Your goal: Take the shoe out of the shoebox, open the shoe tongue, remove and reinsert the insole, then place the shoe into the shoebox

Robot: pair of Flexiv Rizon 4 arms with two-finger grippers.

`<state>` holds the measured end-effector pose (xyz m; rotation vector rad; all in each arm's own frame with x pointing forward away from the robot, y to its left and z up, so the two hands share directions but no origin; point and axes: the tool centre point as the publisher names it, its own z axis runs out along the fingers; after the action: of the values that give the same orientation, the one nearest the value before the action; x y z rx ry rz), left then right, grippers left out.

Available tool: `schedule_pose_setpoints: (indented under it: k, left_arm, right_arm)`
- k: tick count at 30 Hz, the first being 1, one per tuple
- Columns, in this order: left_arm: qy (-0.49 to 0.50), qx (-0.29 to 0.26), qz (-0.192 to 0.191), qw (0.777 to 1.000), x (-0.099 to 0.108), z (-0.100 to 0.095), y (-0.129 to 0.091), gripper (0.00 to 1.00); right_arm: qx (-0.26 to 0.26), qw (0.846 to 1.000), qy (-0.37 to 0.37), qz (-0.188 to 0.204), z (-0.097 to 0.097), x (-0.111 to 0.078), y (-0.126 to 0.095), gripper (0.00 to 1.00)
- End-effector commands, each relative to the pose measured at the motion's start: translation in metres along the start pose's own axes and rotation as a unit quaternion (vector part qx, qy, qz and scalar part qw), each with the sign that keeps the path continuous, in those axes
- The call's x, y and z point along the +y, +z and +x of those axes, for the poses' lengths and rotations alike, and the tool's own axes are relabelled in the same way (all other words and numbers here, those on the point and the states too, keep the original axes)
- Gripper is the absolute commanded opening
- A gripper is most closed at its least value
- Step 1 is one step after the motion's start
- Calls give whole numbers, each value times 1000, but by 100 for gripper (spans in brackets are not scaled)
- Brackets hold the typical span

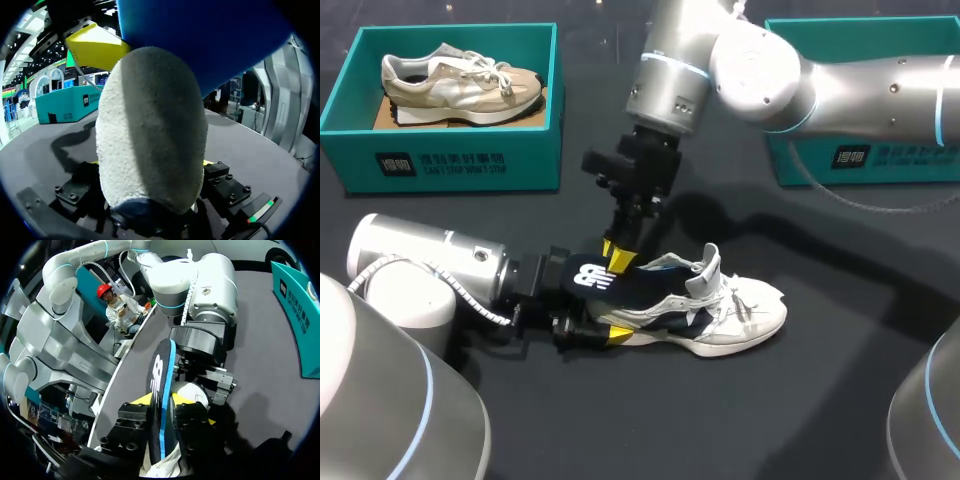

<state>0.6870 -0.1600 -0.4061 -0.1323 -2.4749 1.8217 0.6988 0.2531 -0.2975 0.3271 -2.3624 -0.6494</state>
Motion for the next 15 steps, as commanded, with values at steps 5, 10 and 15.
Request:
schedule_pose_setpoints:
  k: [5,10,15]
  left_arm:
    - [0,-1,-1,1000,1,0,2,0]
    - [0,-1,-1,1000,1,0,2,0]
    - [0,-1,-1,1000,1,0,2,0]
  right_arm:
    - [12,998,25,-53,6,-18,-4,30]
    - [29,996,33,-71,9,-21,-2,31]
    - [52,995,37,-82,7,-21,4,38]
